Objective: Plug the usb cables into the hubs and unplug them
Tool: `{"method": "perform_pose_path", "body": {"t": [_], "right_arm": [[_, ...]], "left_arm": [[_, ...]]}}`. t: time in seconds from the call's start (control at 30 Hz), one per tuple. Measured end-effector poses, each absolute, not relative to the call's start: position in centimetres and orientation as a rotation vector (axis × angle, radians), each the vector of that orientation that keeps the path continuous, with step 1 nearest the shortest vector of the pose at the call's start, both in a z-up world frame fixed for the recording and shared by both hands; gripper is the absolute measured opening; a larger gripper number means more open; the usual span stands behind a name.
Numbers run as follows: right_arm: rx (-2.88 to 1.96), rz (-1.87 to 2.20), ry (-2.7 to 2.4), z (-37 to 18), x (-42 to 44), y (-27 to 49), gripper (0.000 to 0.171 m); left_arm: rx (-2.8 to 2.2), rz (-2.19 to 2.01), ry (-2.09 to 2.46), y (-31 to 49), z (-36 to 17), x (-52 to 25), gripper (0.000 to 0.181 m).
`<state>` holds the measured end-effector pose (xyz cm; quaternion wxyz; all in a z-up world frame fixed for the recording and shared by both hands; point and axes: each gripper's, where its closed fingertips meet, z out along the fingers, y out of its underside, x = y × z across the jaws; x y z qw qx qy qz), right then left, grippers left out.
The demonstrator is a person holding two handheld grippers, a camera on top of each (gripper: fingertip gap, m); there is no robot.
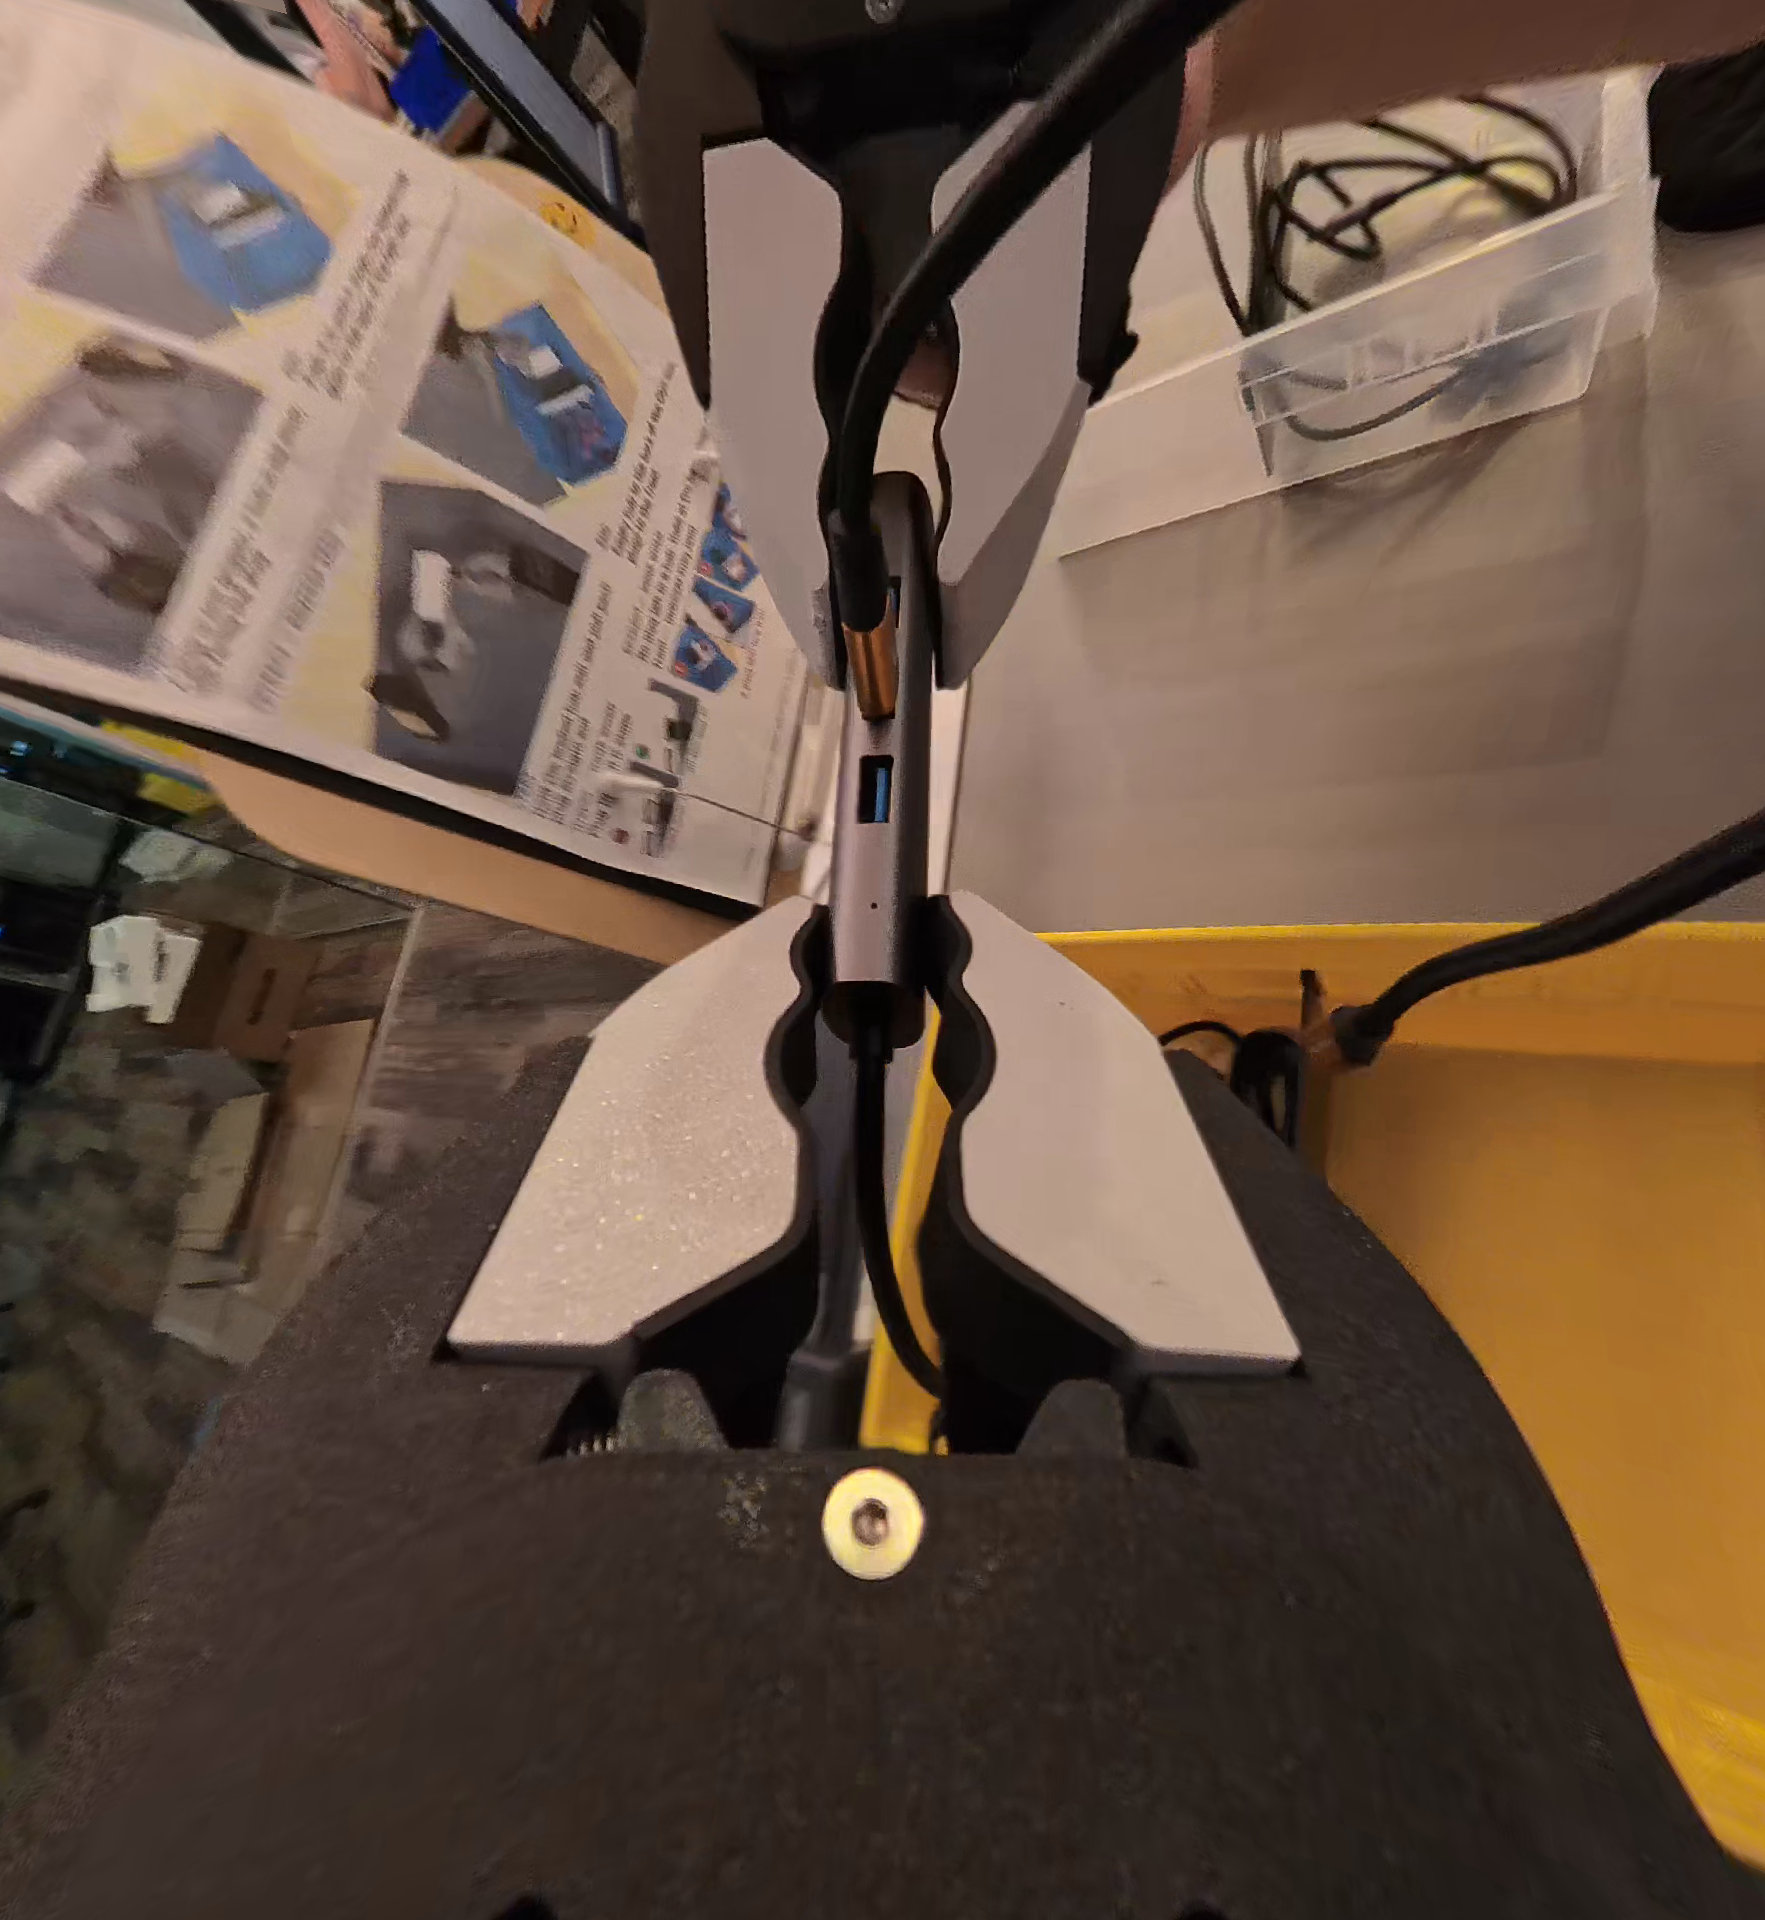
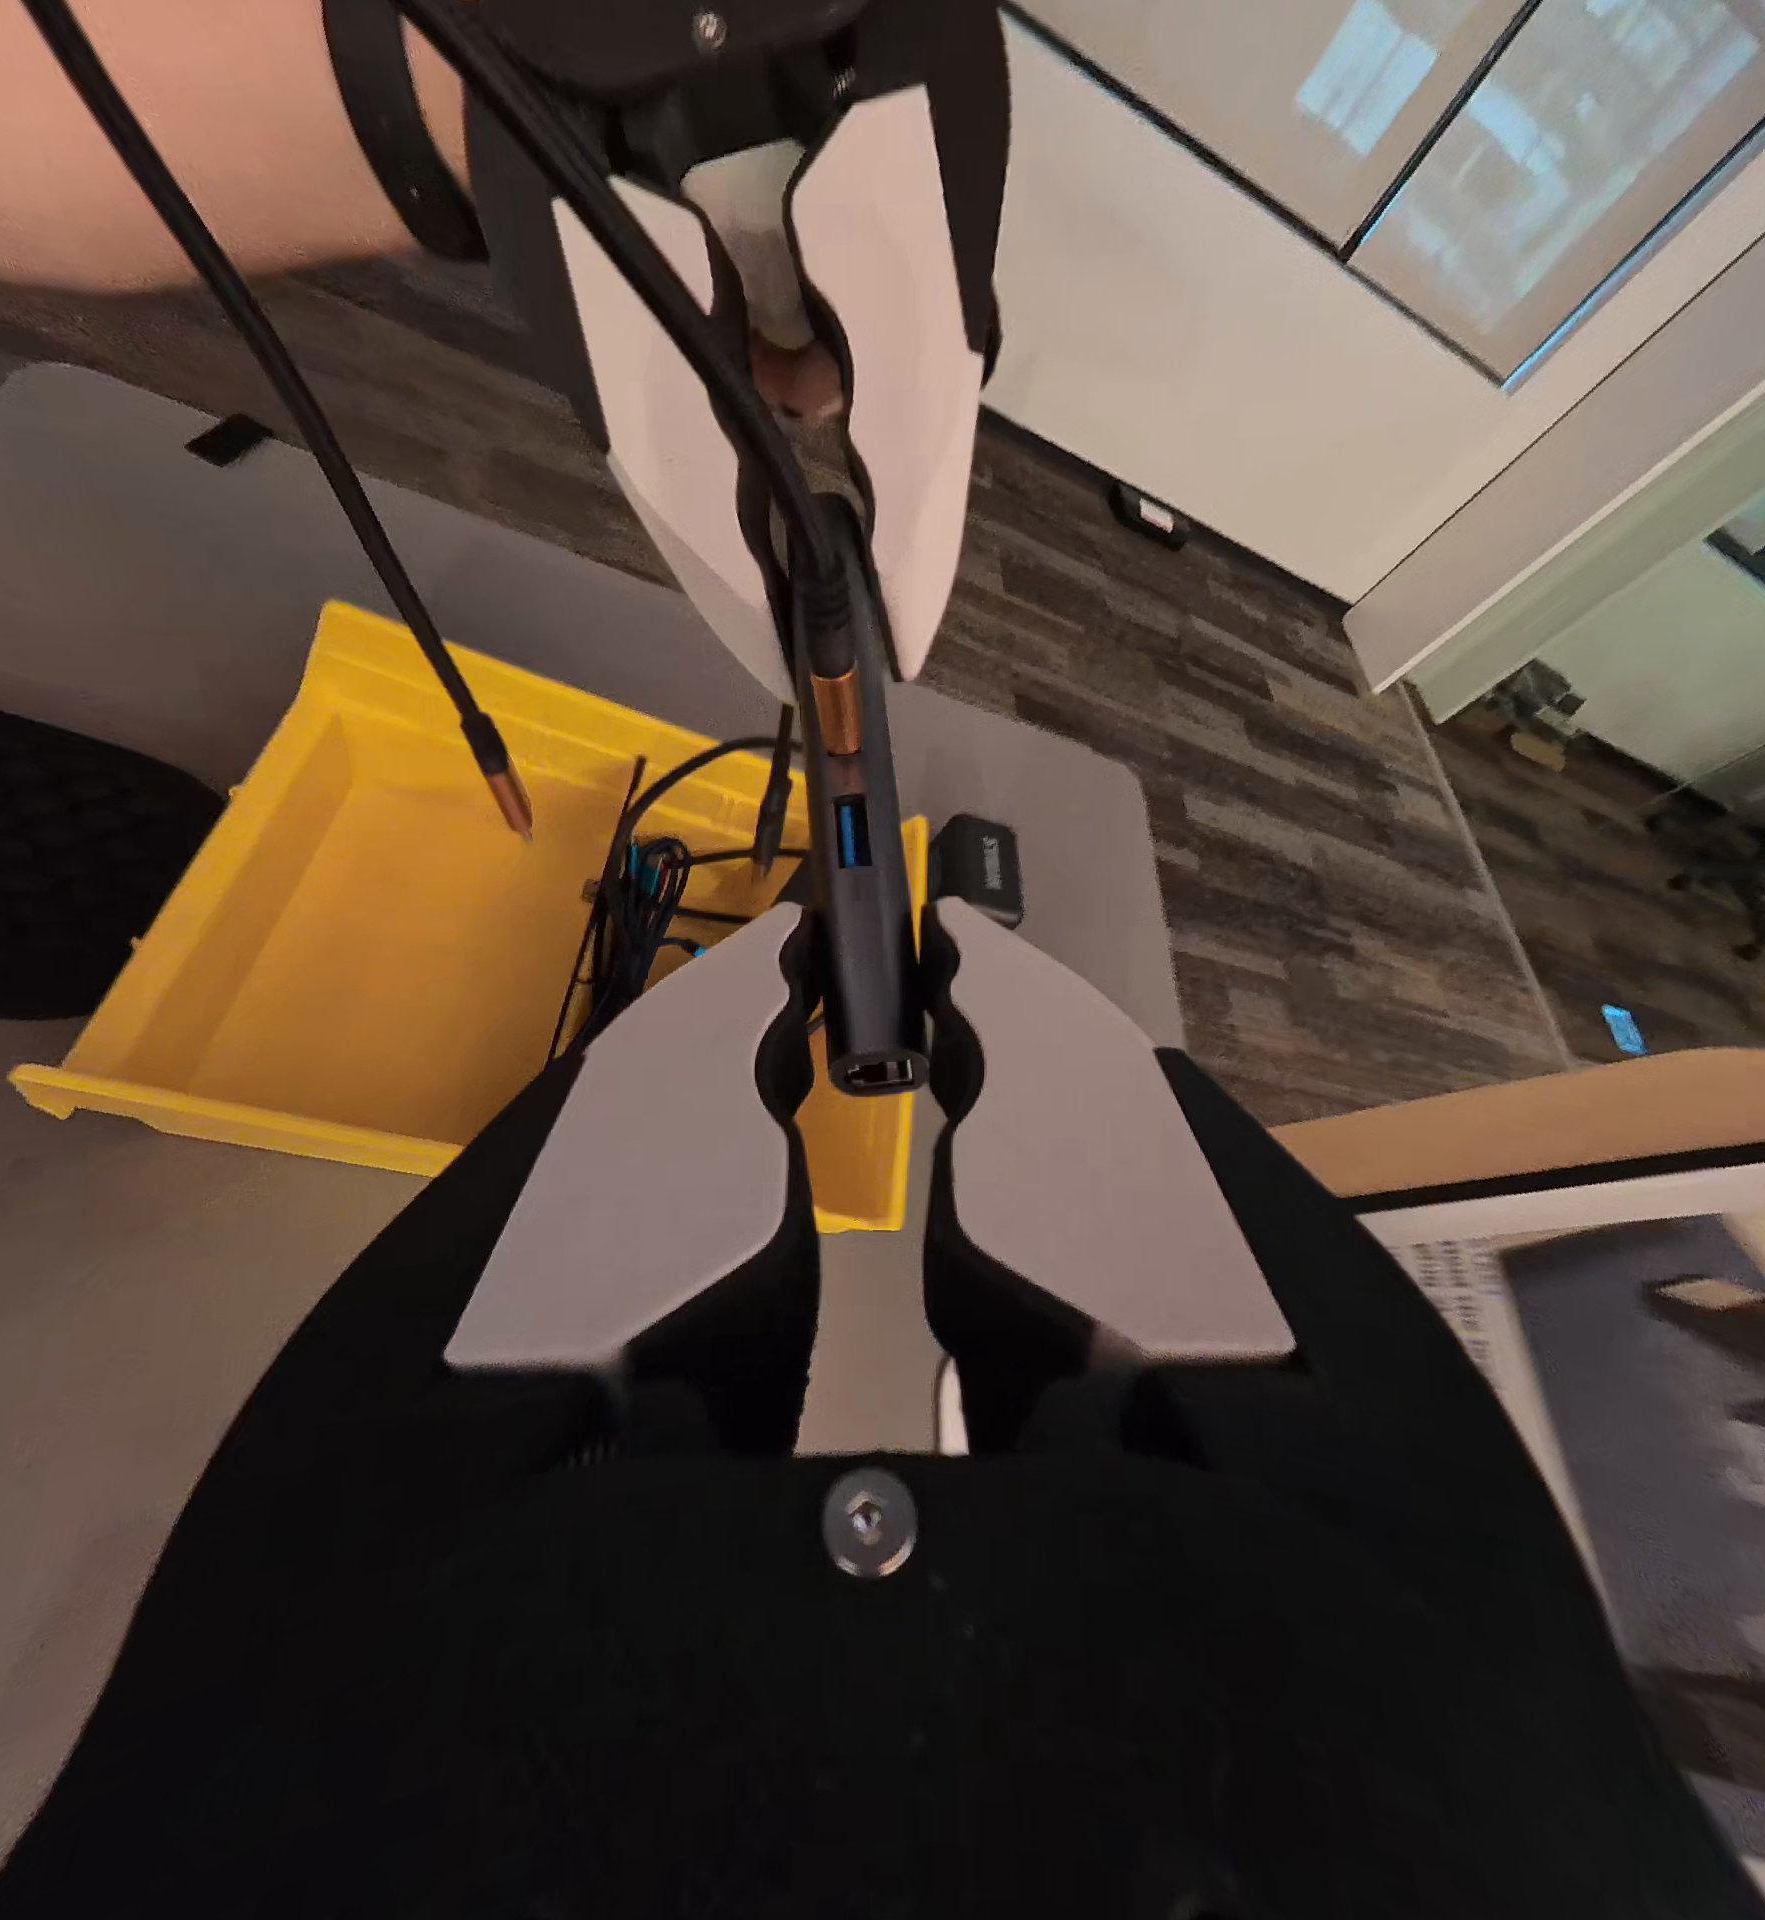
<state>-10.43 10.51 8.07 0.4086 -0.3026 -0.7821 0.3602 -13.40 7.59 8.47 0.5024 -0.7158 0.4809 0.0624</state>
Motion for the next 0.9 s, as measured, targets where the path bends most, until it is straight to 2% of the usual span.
{"method": "perform_pose_path", "body": {"t": [0.23, 0.33, 0.4, 0.63, 0.77, 0.9], "right_arm": [[-0.663, 0.845, -1.914, 20.4, -5.4, 10.1, 0.019], [-0.661, 0.86, -1.903, 22.0, -1.8, 9.5, 0.019], [-0.674, 0.862, -1.901, 20.2, 0.7, 9.3, 0.019], [-0.749, 0.934, -1.889, 8.1, 10.5, 9.2, 0.019], [-0.768, 0.961, -1.892, 4.9, 14.2, 9.2, 0.019], [-0.73, 0.855, -1.919, 2.9, 15.2, 9.6, 0.019]], "left_arm": [[-1.656, 0.339, 1.263, 6.9, 21.4, -7.9, 0.018], [-1.618, 0.29, 1.275, 6.4, 22.7, -4.2, 0.018], [-1.581, 0.23, 1.281, 6.3, 20.7, -1.6, 0.018], [-1.442, -0.073, 1.234, 6.1, 9.5, 8.8, 0.017], [-1.438, -0.024, 1.243, 7.0, 6.0, 12.7, 0.024], [-1.423, 0.019, 1.267, 8.3, 3.7, 14.7, 0.021]]}}
